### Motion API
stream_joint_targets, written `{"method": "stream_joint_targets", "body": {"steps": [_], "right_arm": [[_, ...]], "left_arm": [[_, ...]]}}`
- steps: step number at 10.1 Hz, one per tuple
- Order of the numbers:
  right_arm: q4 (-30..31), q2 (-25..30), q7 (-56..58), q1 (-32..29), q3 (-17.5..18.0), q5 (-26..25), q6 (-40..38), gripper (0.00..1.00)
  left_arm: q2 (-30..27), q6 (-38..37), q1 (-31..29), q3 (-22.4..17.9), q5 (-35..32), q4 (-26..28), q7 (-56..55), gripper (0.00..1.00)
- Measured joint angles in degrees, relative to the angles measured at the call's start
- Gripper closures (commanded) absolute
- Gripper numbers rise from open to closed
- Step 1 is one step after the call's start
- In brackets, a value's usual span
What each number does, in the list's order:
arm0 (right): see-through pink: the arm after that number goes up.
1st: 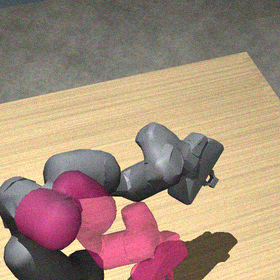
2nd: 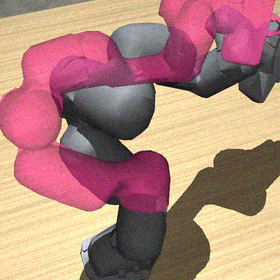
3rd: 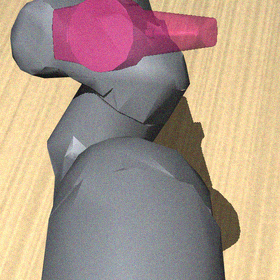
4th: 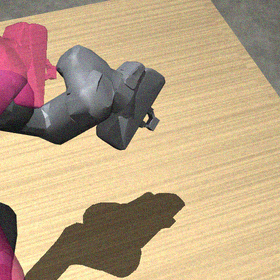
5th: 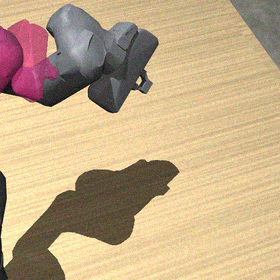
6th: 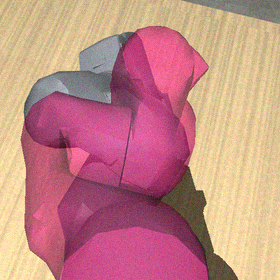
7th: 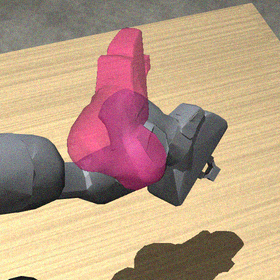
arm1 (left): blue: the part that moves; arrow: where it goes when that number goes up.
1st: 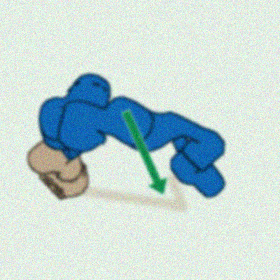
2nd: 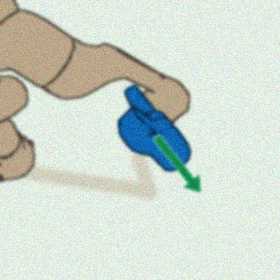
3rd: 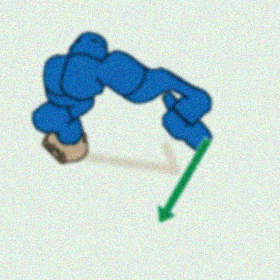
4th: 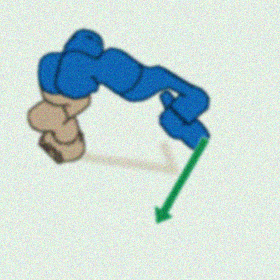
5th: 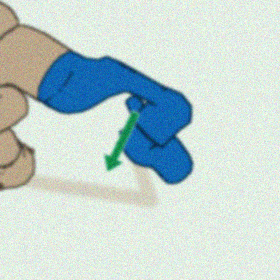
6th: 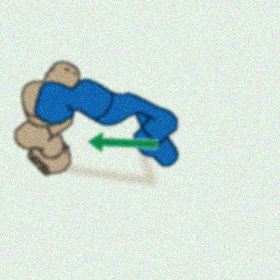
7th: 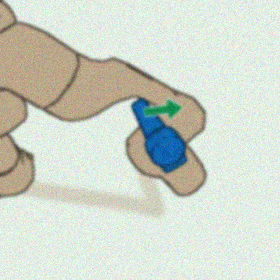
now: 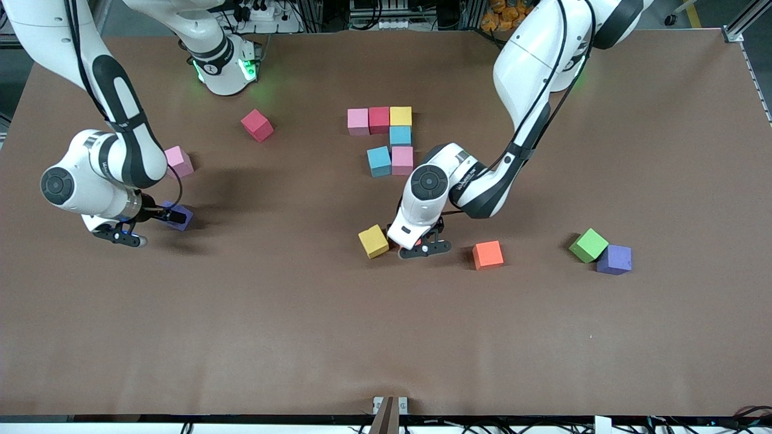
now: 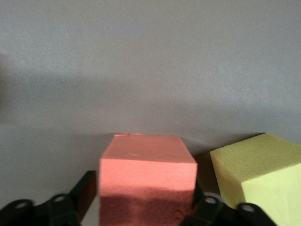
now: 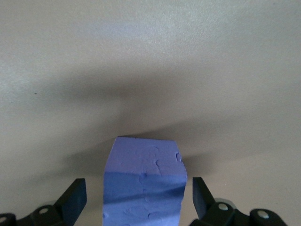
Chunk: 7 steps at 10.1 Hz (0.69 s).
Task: Form number 2 with 11 blocks
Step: 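Carry the orange cube to the cluster with the left gripper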
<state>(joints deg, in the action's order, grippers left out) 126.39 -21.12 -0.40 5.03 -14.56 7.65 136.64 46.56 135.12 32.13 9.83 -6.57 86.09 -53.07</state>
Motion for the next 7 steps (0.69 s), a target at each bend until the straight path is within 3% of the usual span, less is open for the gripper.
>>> {"method": "stream_joint_targets", "body": {"steps": [2,3,4,5,7], "right_arm": [[0.16,-1.24,0.86,-0.08,-0.05,0.39,1.86,0.00],[0.18,-1.78,1.52,-0.21,-0.10,0.91,2.82,0.07],[0.19,-2.29,2.29,-0.41,-0.10,1.48,3.64,0.83],[0.19,-2.62,2.67,-0.63,-0.10,1.79,4.04,1.00],[0.20,-2.79,3.22,-0.72,-0.09,2.90,4.06,1.00]], "left_arm": [[-0.07,-0.01,0.03,0.02,0.00,-0.68,0.00,1.00],[-0.36,-0.41,0.04,0.18,0.00,-0.99,0.00,1.00],[-1.07,-1.71,0.09,0.76,0.00,-1.29,-0.01,1.00],[-2.25,-3.65,0.24,1.83,0.00,-1.56,-0.04,1.00],[-4.99,-7.58,1.50,3.50,0.01,-1.71,-0.14,1.00]]}}
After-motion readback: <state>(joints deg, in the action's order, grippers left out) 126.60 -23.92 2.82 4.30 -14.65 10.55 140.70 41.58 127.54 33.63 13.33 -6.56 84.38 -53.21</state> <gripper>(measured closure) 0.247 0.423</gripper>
